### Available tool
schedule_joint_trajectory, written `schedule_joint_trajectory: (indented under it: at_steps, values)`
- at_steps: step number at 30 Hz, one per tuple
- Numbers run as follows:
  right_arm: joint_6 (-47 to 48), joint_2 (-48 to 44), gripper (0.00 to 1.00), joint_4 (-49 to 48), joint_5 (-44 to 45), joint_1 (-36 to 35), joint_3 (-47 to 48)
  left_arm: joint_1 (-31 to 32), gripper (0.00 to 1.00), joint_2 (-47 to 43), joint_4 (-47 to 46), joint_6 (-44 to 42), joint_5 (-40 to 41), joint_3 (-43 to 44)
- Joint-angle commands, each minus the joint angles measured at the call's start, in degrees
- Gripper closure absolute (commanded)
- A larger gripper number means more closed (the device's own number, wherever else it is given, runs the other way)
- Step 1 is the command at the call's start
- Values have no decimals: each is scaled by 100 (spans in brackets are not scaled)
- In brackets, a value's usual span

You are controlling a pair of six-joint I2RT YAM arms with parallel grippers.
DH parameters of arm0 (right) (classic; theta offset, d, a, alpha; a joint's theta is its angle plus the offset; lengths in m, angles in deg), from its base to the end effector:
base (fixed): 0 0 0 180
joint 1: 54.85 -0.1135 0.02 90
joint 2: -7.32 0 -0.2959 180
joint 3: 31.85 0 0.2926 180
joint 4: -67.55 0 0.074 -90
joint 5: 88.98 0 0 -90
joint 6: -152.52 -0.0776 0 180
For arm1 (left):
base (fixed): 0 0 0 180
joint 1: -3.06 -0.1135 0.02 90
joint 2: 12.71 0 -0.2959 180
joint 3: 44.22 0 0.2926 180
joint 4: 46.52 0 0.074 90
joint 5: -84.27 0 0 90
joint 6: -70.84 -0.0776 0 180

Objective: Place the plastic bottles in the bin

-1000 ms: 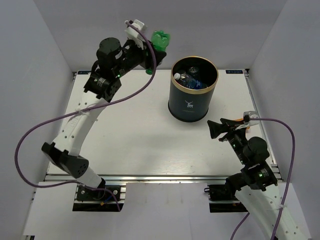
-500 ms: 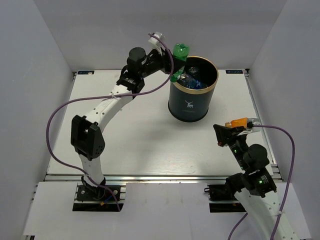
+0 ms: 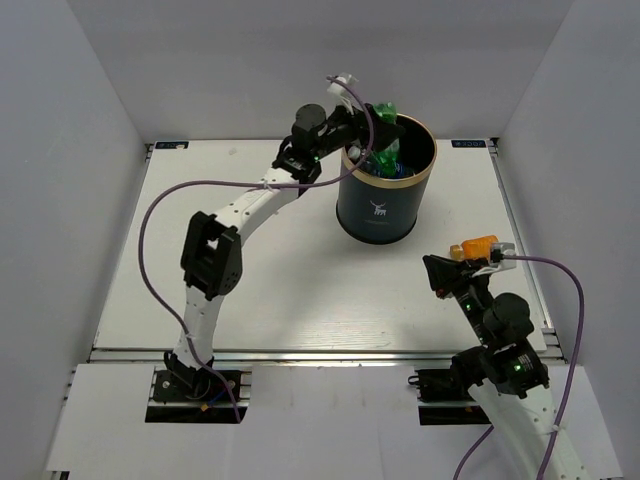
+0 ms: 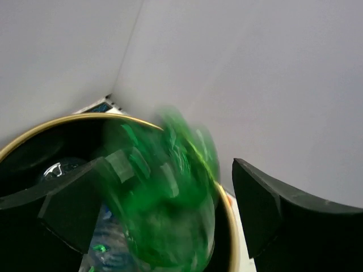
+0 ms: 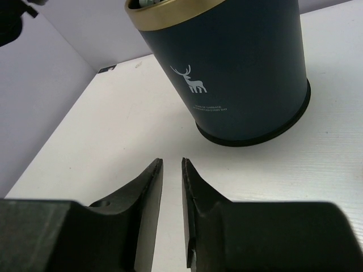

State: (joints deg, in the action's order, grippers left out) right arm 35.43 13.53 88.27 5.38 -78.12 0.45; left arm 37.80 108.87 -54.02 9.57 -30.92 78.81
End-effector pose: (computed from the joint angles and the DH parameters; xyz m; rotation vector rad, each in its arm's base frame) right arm 0.1303 0.0496 0.2884 0.1135 1.5076 0.6539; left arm 0.4824 -0.3747 0.3954 0.4692 1.4744 -1.2056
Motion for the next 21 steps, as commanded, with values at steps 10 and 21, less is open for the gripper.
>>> schedule_joint_trajectory:
  at_steps: [10, 21]
  values:
    - [-156, 2, 47, -159, 564, 15, -70, 191, 0, -712, 1563, -947, 1112, 1151]
    - [-2658, 2164, 27, 2080, 3789, 33, 1547, 191, 0, -5765, 2126, -1774, 3458, -4498]
